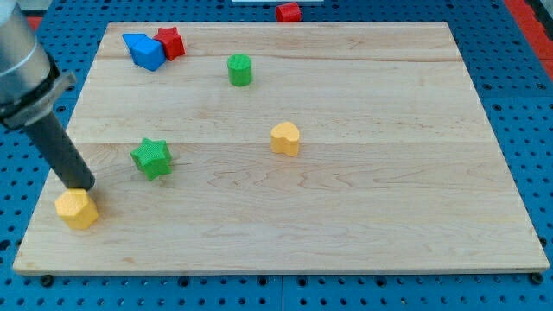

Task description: Push the green star into the yellow hexagon

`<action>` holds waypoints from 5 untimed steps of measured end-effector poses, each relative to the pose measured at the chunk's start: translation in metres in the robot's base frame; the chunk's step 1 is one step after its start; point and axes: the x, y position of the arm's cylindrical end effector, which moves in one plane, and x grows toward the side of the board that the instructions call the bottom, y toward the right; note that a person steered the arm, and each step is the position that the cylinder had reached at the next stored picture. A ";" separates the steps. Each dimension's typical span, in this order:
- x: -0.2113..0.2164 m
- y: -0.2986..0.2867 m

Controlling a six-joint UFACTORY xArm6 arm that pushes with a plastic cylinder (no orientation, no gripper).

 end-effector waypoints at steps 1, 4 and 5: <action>-0.050 -0.009; -0.091 0.117; -0.057 0.084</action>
